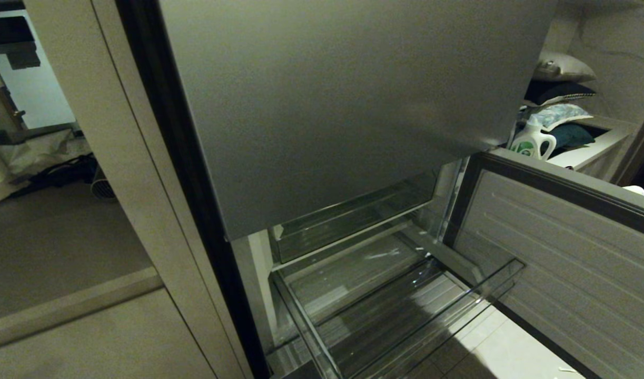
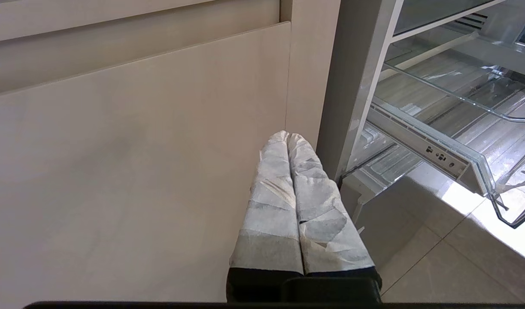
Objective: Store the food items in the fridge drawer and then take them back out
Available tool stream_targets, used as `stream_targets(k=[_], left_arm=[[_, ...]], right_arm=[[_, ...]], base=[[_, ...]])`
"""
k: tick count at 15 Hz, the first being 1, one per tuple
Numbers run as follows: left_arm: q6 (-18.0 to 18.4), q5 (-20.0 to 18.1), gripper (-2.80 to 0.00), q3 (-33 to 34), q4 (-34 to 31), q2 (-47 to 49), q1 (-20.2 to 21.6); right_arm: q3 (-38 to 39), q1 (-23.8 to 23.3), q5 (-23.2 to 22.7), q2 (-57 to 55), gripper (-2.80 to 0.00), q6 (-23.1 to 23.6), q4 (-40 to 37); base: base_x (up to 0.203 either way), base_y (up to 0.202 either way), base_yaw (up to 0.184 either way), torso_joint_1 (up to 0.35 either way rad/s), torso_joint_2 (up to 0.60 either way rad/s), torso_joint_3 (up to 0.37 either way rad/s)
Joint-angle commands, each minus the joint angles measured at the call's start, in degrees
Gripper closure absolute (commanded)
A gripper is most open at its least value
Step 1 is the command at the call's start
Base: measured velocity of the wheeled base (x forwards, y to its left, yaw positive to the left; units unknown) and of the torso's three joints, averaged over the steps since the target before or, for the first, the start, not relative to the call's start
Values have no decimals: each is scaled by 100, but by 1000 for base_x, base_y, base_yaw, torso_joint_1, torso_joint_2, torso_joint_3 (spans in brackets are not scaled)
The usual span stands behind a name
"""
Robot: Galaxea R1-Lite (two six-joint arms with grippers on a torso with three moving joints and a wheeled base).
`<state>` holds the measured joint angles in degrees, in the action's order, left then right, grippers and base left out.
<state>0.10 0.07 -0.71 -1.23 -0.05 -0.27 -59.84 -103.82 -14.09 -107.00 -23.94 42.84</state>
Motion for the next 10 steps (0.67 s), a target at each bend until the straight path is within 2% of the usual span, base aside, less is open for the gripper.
stream_targets(k=[1, 6, 10], left_arm=[[-1, 1, 0, 0, 0, 5, 8], [-1, 1, 0, 0, 0, 5, 0], [-1, 1, 0, 0, 0, 5, 2]], right_arm=[[36, 643, -1, 1708, 0, -152, -157], [464, 3381, 51, 3387, 0, -264, -298], [928, 6519, 63, 4184, 0, -227, -558]], base=[[0, 0, 0, 0, 0, 0], [0, 0, 0, 0, 0, 0], [0, 0, 0, 0, 0, 0]])
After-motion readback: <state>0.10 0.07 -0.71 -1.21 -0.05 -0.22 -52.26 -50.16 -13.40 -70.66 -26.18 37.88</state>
